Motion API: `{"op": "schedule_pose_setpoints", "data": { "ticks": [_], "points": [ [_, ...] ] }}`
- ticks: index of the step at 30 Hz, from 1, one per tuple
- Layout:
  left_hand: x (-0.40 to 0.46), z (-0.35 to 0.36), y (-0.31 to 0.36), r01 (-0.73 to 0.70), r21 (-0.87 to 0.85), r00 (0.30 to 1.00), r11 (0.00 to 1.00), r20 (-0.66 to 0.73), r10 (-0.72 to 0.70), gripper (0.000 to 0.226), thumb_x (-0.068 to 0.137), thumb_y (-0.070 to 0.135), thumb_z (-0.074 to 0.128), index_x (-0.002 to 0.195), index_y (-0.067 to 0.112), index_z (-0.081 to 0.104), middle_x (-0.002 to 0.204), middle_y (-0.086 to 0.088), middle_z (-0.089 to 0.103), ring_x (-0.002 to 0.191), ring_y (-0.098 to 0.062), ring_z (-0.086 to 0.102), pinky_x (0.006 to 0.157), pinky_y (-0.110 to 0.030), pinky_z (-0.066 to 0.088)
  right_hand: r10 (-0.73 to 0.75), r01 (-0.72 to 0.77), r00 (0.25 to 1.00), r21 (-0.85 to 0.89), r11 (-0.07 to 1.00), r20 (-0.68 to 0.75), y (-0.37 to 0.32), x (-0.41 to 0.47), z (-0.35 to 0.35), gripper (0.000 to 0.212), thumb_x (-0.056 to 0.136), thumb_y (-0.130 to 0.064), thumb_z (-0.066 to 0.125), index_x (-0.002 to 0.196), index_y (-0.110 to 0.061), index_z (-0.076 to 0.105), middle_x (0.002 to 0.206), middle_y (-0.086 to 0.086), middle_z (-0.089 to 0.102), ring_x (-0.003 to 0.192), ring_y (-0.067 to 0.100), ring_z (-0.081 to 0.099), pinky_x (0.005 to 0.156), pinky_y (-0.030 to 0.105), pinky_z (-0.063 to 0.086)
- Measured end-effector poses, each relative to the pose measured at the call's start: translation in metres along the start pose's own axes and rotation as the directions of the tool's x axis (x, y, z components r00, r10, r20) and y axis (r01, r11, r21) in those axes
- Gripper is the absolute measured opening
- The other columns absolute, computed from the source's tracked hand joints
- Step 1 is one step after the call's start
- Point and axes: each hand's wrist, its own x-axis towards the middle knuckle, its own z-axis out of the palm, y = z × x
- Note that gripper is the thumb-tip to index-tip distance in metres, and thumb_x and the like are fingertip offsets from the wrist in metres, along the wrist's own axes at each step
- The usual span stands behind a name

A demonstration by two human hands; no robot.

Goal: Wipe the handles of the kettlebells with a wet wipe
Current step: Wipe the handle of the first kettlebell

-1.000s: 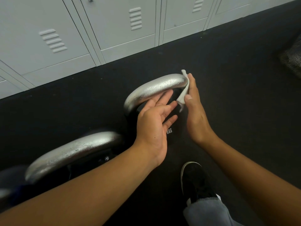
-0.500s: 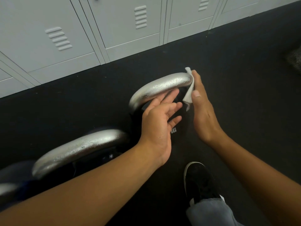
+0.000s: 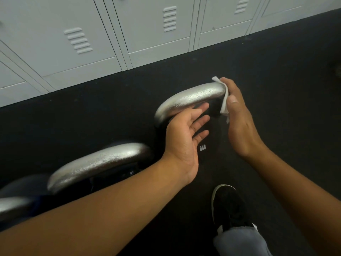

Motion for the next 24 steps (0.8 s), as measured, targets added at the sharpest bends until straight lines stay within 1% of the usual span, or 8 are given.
{"op": "schedule_pose_setpoints", "data": {
  "ticks": [6,9,11,14,16,18,19,24],
  "points": [
    [-0.003,-0.003,0.000,0.004,0.000,1.000,1.000,0.008,-0.004,0.034,0.099,0.019,0.052,0.129,0.025,0.067,0.120,0.010,0.076,0.115,-0.010,0.068,0.095,-0.034,0.049,-0.036,0.034,0.999,-0.048,0.998,-0.030,0.009,-0.002,0.001,0.056,0.109,-0.045,0.022,0.158,-0.023,0.036,0.154,0.001,0.046,0.144,0.020,0.045,0.116,0.052,0.040],
    [-0.003,-0.004,0.000,0.009,-0.014,1.000,1.000,0.008,-0.009,0.033,0.099,0.019,0.051,0.127,0.024,0.068,0.119,0.010,0.076,0.115,-0.011,0.068,0.096,-0.034,0.049,0.005,-0.010,0.998,-0.076,0.997,-0.065,0.001,0.005,0.001,0.044,0.110,-0.044,0.019,0.138,-0.027,0.049,0.134,-0.002,0.057,0.125,0.012,0.055,0.103,0.041,0.048],
    [-0.004,-0.004,0.000,0.013,-0.024,1.000,1.000,0.010,-0.013,0.034,0.098,0.020,0.052,0.127,0.024,0.068,0.119,0.010,0.076,0.116,-0.011,0.068,0.095,-0.034,0.049,0.025,-0.033,0.995,-0.084,0.996,-0.094,-0.005,0.008,0.002,0.039,0.109,-0.043,0.018,0.131,-0.034,0.049,0.127,-0.006,0.058,0.117,0.007,0.056,0.098,0.033,0.048],
    [-0.005,-0.003,0.001,0.015,-0.034,1.000,0.999,0.017,-0.014,0.036,0.098,0.021,0.052,0.131,0.023,0.066,0.120,0.009,0.076,0.117,-0.012,0.068,0.098,-0.035,0.049,-0.020,0.009,0.997,-0.142,0.990,-0.078,-0.008,0.003,0.004,0.049,0.110,-0.043,0.018,0.148,-0.027,0.046,0.146,-0.005,0.052,0.133,0.007,0.050,0.109,0.034,0.044],
    [-0.006,-0.003,0.002,0.018,-0.040,1.000,0.999,0.024,-0.017,0.036,0.098,0.021,0.051,0.131,0.023,0.065,0.121,0.009,0.076,0.118,-0.012,0.068,0.100,-0.036,0.049,-0.033,0.024,0.998,-0.151,0.988,-0.055,-0.003,-0.005,0.006,0.055,0.111,-0.039,0.021,0.162,-0.020,0.030,0.164,-0.003,0.037,0.151,0.010,0.035,0.123,0.043,0.035],
    [-0.007,-0.004,0.003,0.018,-0.034,0.999,0.999,0.036,-0.017,0.034,0.099,0.022,0.050,0.128,0.024,0.066,0.121,0.010,0.075,0.118,-0.011,0.067,0.101,-0.036,0.049,-0.025,0.019,0.998,-0.118,0.993,-0.049,0.003,-0.011,0.008,0.058,0.111,-0.035,0.022,0.166,-0.018,0.019,0.171,-0.006,0.026,0.157,0.009,0.023,0.128,0.048,0.026],
    [-0.007,-0.005,0.003,0.016,-0.026,0.999,1.000,0.041,-0.015,0.033,0.099,0.022,0.050,0.127,0.025,0.067,0.121,0.010,0.075,0.118,-0.010,0.067,0.100,-0.036,0.049,-0.018,0.013,0.998,-0.093,0.996,-0.053,0.004,-0.012,0.008,0.058,0.111,-0.037,0.022,0.167,-0.019,0.018,0.171,-0.006,0.026,0.157,0.009,0.024,0.127,0.049,0.027],
    [-0.008,-0.006,0.004,0.012,-0.001,0.999,1.000,0.040,-0.012,0.032,0.100,0.024,0.048,0.124,0.028,0.068,0.123,0.012,0.074,0.120,-0.007,0.066,0.100,-0.035,0.048,0.026,-0.037,0.992,-0.088,0.995,-0.127,-0.002,0.004,0.000,0.052,0.110,-0.043,0.019,0.147,-0.025,0.050,0.139,-0.010,0.058,0.130,0.011,0.055,0.109,0.046,0.046]
  ]
}}
